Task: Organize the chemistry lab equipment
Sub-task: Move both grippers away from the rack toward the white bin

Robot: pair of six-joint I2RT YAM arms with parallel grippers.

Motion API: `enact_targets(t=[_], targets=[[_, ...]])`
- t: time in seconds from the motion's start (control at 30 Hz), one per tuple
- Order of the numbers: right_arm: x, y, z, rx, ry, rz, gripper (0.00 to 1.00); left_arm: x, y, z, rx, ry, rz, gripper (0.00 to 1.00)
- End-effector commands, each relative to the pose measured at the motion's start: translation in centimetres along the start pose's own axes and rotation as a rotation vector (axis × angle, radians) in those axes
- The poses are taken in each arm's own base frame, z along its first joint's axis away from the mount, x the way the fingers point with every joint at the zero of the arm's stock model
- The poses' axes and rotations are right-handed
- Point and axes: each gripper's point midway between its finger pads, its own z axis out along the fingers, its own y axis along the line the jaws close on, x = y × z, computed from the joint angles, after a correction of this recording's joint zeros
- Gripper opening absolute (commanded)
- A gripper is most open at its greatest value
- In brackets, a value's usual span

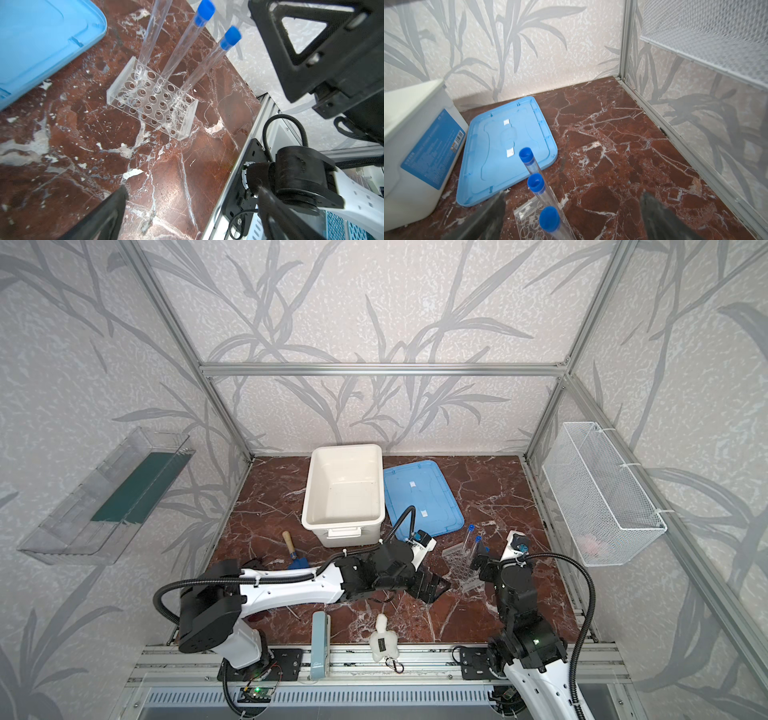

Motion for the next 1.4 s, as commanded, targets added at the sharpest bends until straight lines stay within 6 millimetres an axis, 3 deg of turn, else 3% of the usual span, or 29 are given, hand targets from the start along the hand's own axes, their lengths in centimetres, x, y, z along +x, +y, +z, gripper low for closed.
enact_targets(t=[0.0, 0.2, 0.33, 0.43, 0.53, 0.7, 0.9, 1.07, 1.17, 1.37], targets=[[-2.8, 0.3, -0.7, 0.013, -0.007, 0.004, 0.99, -4.5, -1.2, -3.8, -0.029, -0.093, 0.079, 0.99], [-8.1, 5.8, -2.0, -0.237, -0.010, 0.036, 0.99, -10.8, -0.2, -10.2, -0.051, -0.214, 0.055, 0.98], [-9.5, 9.9, -1.6, -0.401, 0.081, 0.054, 1.00, -14.1, 1.7, -15.0, -0.078, -0.316, 0.050, 0.97], [-9.7, 12.3, -0.7, -0.456, 0.170, 0.033, 0.98, -15.0, 4.2, -18.1, -0.156, -0.401, 0.043, 0.99], [-9.4, 14.0, 0.0, -0.458, 0.226, -0.026, 0.98, -15.4, 7.9, -21.3, -0.320, -0.449, -0.027, 0.99], [-8.2, 18.9, 0.1, -0.549, 0.280, -0.130, 0.99, -14.7, 13.3, -25.0, -0.564, -0.293, -0.114, 0.99], [-5.8, 24.6, 0.4, -0.635, 0.341, -0.198, 0.99, -12.6, 21.7, -28.0, -0.745, -0.158, -0.356, 0.99], [-4.4, 27.0, 0.8, -0.620, 0.385, -0.263, 0.99, -10.9, 28.7, -29.8, -0.880, -0.143, -0.514, 0.91], [-3.5, 27.5, 1.1, -0.611, 0.405, -0.262, 0.99, -10.2, 31.9, -29.3, -0.929, -0.092, -0.567, 0.84], [-2.2, 27.9, 1.5, -0.622, 0.418, -0.214, 0.99, -9.3, 35.4, -27.5, -1.012, 0.004, -0.604, 0.75]])
